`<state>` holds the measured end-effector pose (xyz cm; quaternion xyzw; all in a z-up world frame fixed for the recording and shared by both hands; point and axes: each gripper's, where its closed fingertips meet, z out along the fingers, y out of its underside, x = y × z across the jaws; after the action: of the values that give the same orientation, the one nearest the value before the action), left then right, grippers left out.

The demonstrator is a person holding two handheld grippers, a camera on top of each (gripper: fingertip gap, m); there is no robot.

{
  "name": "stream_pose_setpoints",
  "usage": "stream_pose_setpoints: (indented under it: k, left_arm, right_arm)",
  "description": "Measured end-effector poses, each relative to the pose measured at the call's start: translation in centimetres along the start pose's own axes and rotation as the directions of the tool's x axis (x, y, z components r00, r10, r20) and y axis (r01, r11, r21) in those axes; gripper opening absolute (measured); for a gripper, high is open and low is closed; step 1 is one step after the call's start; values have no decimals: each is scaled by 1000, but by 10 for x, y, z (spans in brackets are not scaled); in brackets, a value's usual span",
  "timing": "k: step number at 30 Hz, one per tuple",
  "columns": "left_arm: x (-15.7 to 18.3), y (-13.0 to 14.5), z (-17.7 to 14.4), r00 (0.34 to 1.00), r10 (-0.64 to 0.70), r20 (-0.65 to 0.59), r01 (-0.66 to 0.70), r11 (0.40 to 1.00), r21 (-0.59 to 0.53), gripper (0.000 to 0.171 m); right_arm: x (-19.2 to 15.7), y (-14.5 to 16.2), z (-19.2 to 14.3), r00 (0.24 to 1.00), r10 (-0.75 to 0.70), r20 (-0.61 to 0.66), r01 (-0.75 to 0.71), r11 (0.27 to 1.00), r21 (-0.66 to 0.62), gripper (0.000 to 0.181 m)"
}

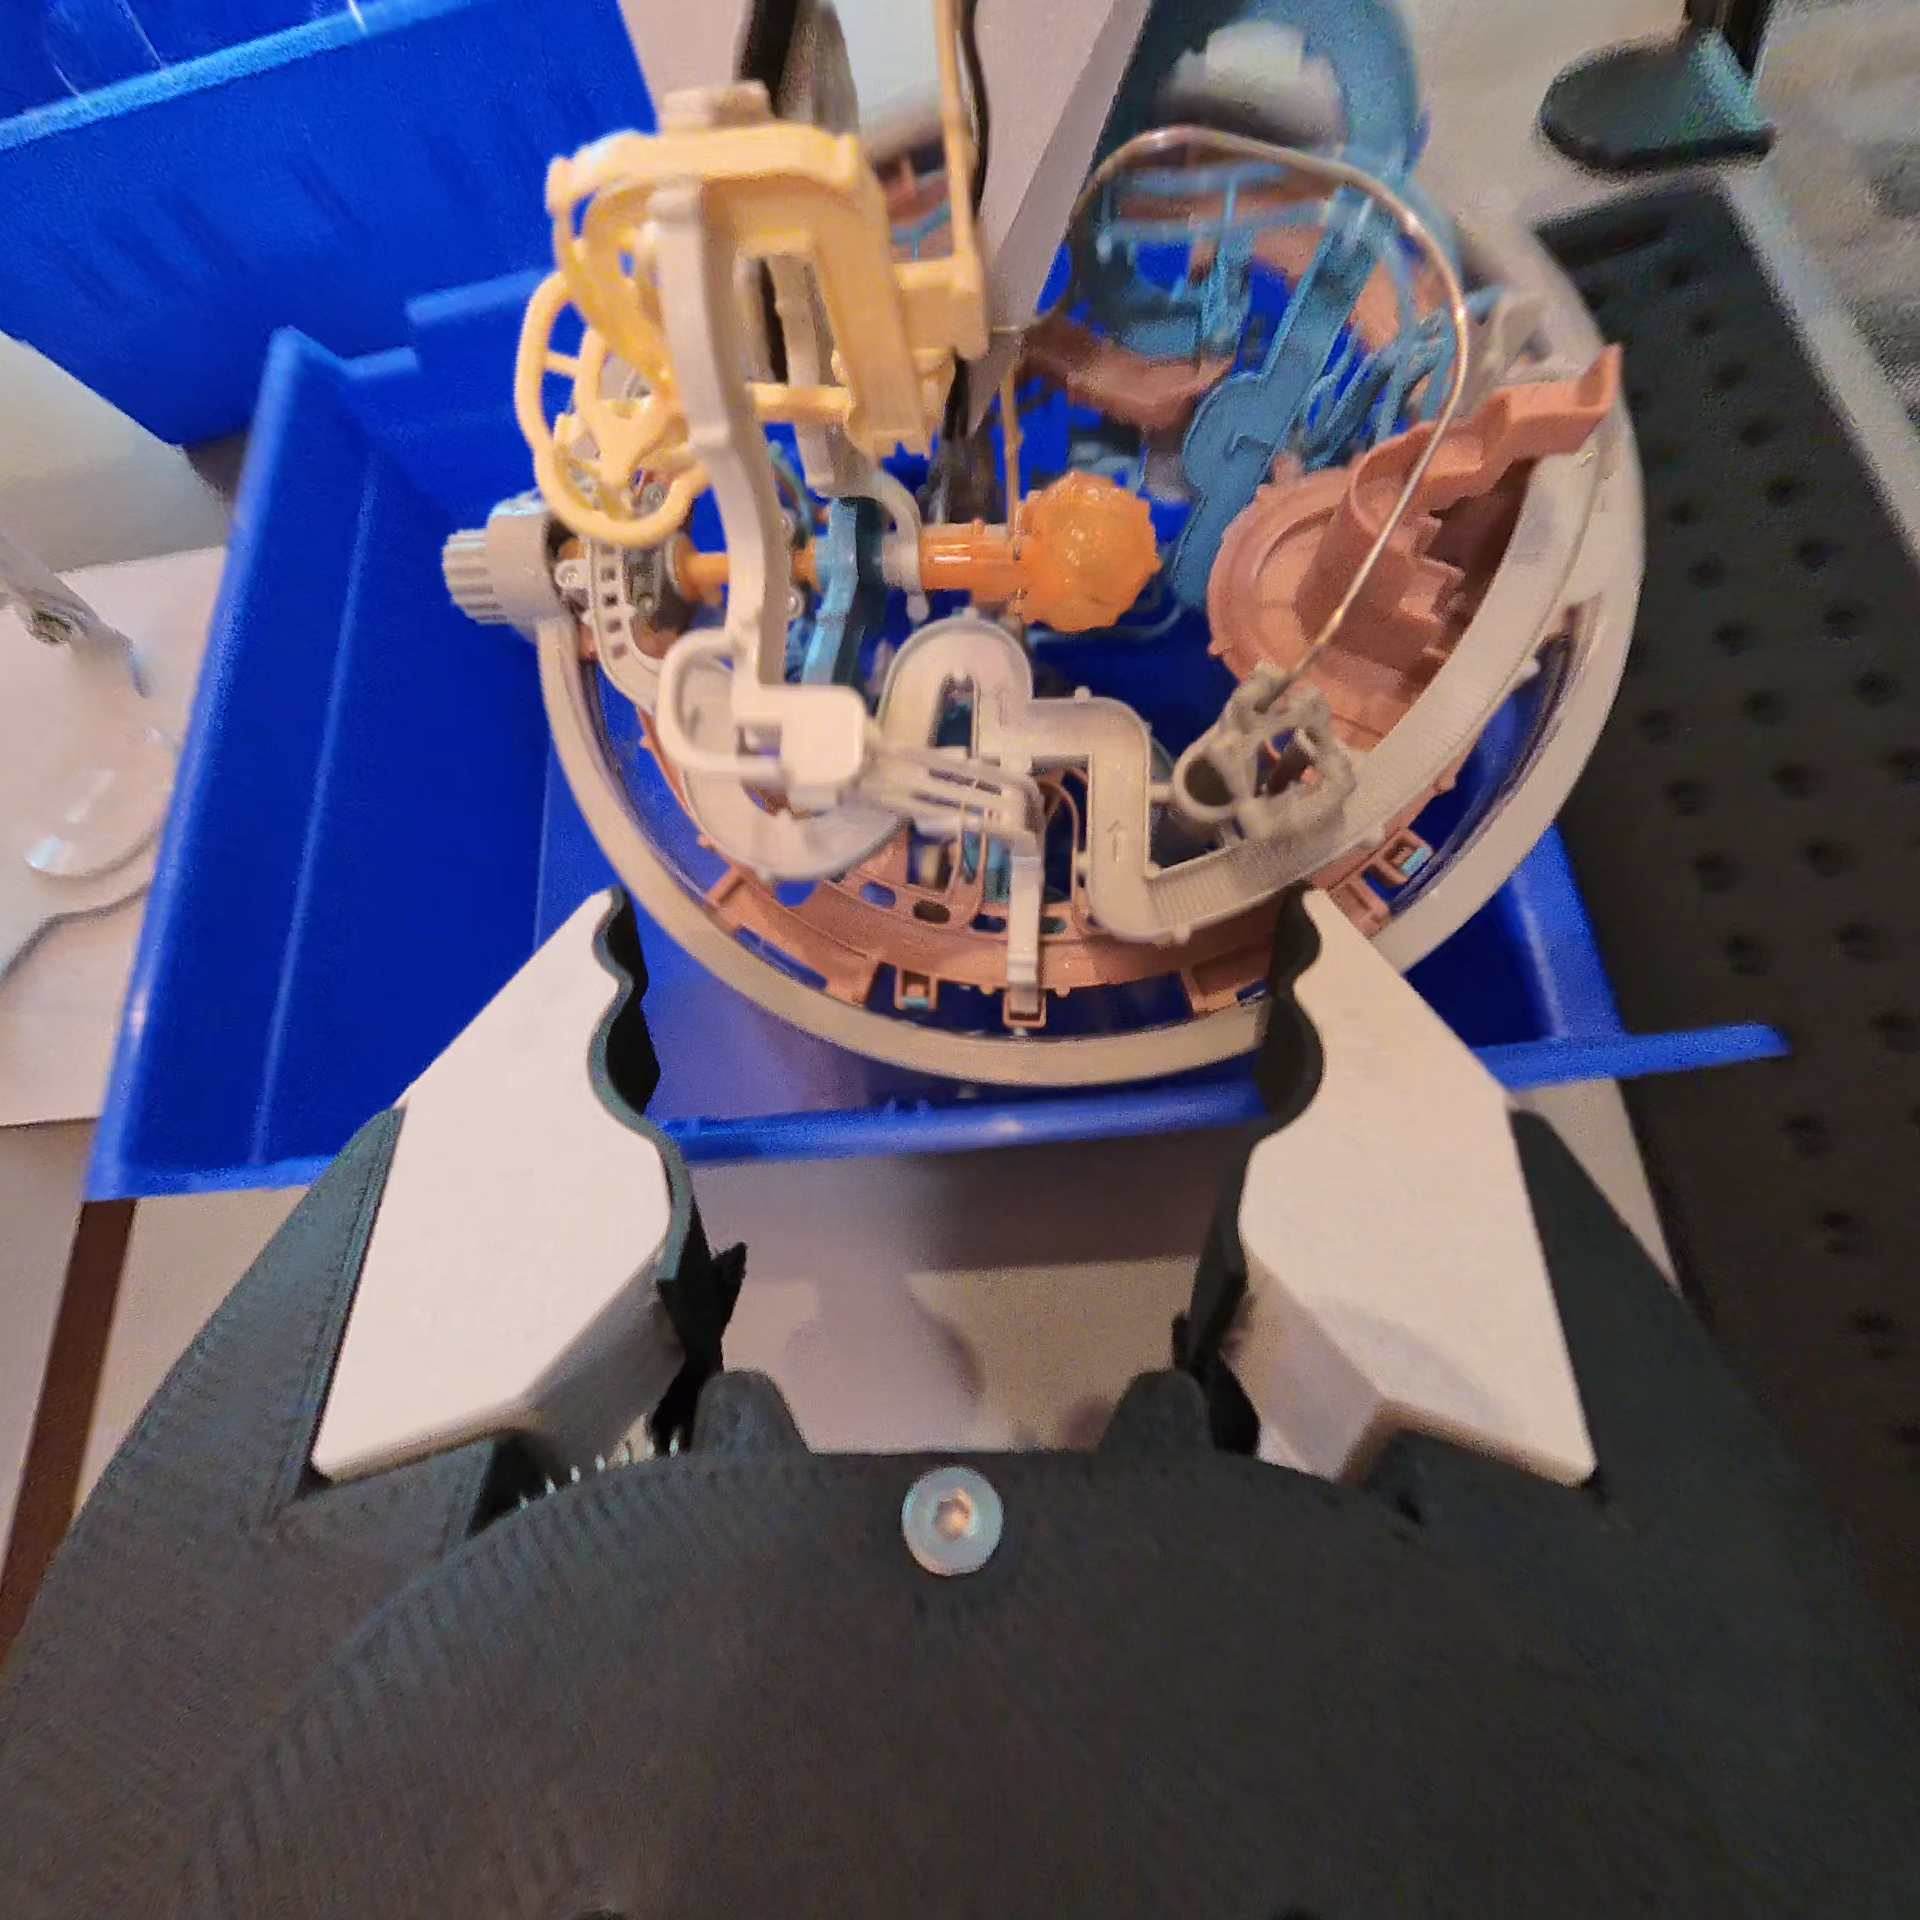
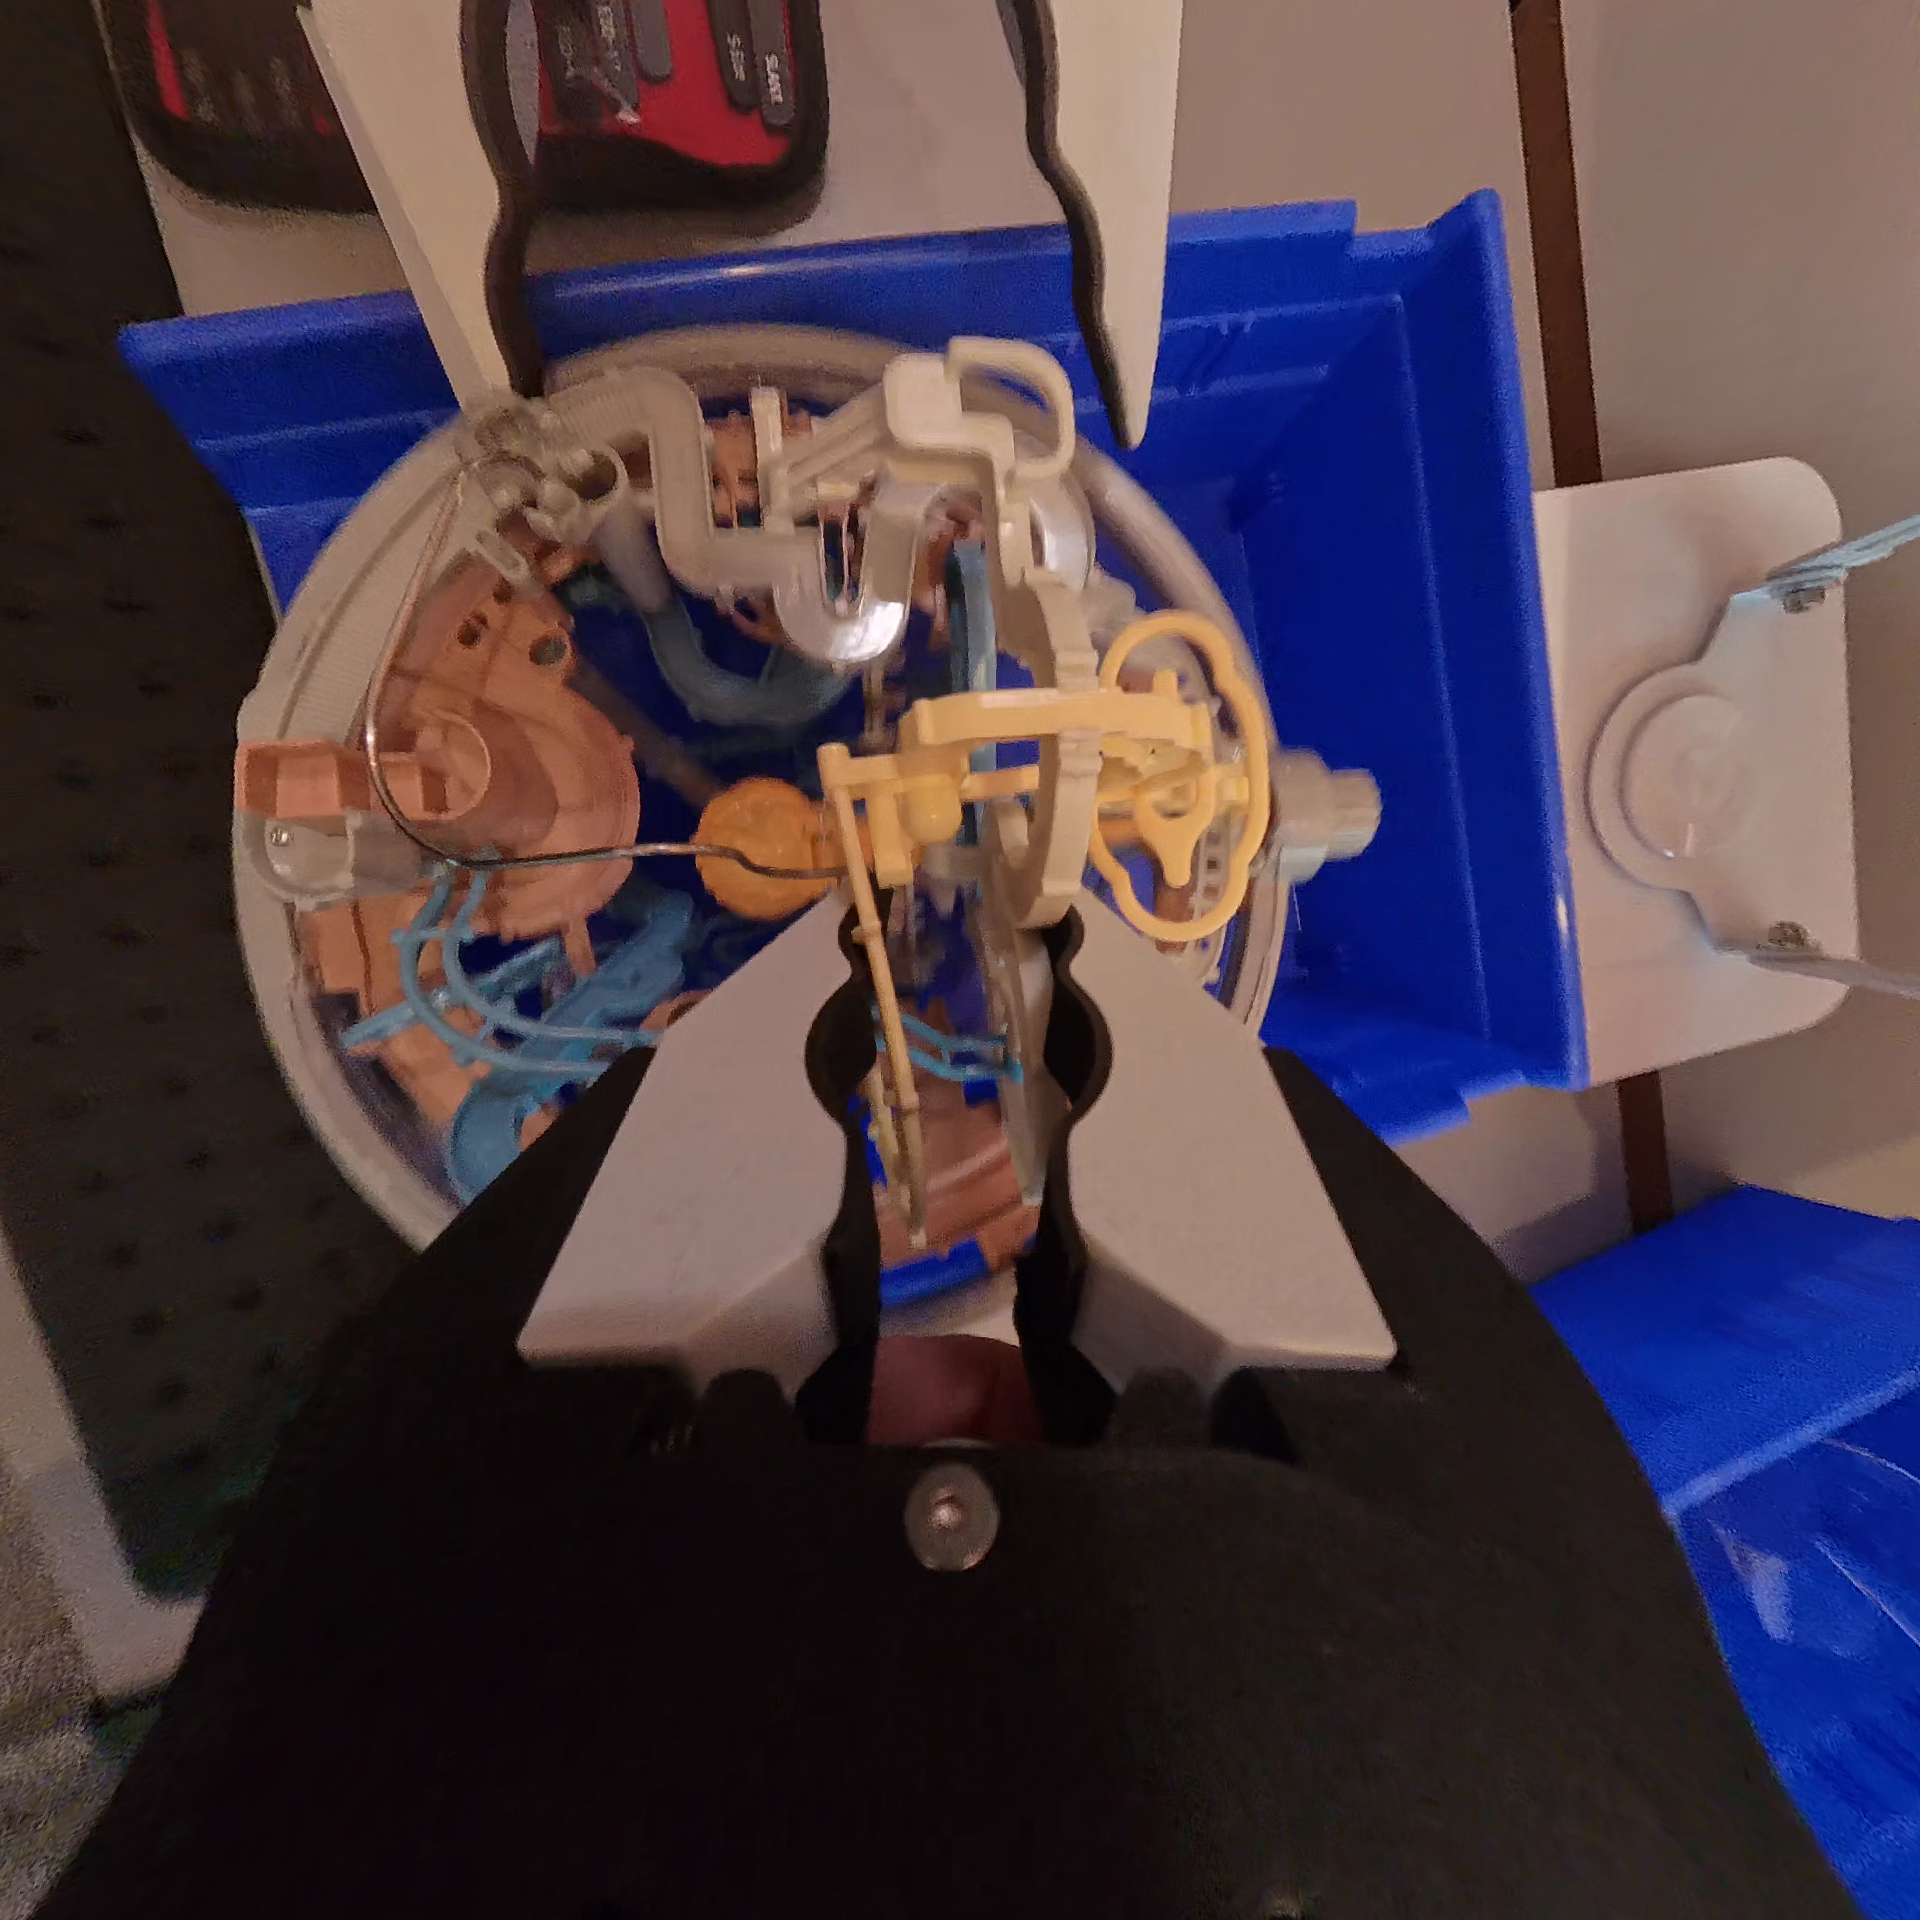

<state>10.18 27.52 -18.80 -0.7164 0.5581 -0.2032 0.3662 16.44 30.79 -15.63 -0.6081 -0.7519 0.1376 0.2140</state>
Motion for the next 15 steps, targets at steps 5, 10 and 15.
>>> stream_pose_setpoints:
  k: [5,10,15]
  left_arm:
    - [7,2,3,999,4,-36,-4,1000,-7,113]
    - [6,-1,4,999,21,-35,-22,999,-24,116]
    - [13,-18,-4,997,8,-75,-4,999,53,117]
  right_arm:
    - [1,-3,8,1000,19,-3,-19,999,49,26]
    - [1,-3,5,1000,-8,-3,8,999,53,27]
    - [0,-10,-4,1000,7,16,-10,988,156,27]
